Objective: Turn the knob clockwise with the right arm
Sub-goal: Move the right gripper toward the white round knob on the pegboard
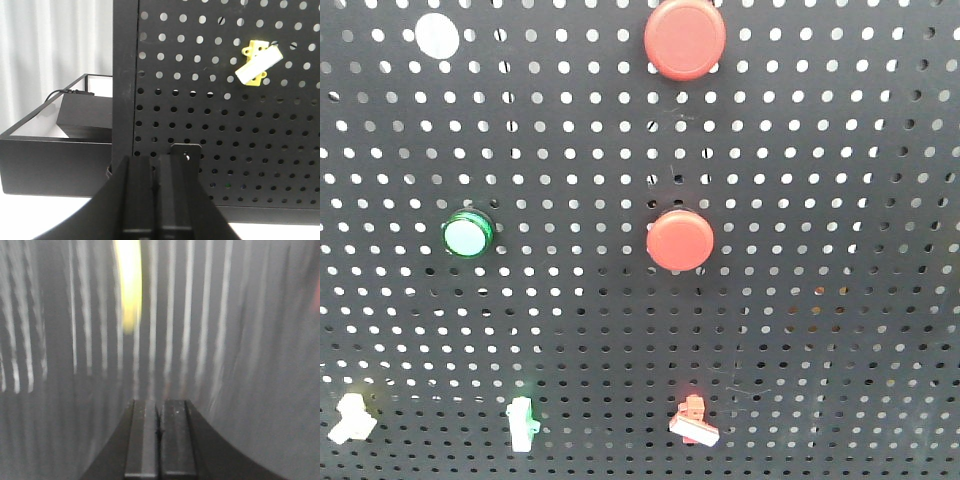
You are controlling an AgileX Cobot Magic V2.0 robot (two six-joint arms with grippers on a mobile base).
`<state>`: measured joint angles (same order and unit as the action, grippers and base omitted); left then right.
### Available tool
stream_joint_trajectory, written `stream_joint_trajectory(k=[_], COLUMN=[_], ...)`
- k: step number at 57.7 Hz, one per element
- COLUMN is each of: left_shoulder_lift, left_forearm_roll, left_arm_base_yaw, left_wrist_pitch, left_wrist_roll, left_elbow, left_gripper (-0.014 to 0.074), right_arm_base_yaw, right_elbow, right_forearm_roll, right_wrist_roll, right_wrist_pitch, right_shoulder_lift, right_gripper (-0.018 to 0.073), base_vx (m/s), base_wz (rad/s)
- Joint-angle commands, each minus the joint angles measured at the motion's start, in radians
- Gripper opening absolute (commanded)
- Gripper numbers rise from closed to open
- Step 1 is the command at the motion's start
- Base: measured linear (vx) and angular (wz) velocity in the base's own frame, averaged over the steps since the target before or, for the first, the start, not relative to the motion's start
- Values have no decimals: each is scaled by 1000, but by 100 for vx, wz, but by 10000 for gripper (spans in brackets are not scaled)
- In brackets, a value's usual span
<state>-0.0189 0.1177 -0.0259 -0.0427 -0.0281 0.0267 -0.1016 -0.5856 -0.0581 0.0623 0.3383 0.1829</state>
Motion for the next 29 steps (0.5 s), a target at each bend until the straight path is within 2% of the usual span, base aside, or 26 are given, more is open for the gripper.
stream_joint_trajectory(k=[1, 5, 14, 22, 29], left_shoulder_lift=[1, 1, 1, 1, 1], left_forearm_roll=[8, 8, 8, 8, 8], left_arm_base_yaw=[2, 2, 2, 2, 2], left_wrist_pitch=[82, 82, 82, 82, 82], left_wrist_roll=[10, 10, 10, 10, 10], left_elbow=[13, 13, 13, 13, 13], left_gripper=[-6, -6, -6, -6, -6], right_arm_base_yaw=[4, 4, 4, 3, 3], right_elbow=[-262, -435, -675, -764, -782], right_forearm_roll=[-63, -78, -77, -89, -72], right_wrist_roll=[25, 24, 24, 40, 176], right_wrist_pitch=[44, 114, 221, 212, 170], right_shoulder_lift=[169, 288, 459, 540, 585], right_gripper=[-9, -9, -9, -8, 7], base_vx=[0, 0, 0, 0, 0], base_wz=[0, 0, 0, 0, 0])
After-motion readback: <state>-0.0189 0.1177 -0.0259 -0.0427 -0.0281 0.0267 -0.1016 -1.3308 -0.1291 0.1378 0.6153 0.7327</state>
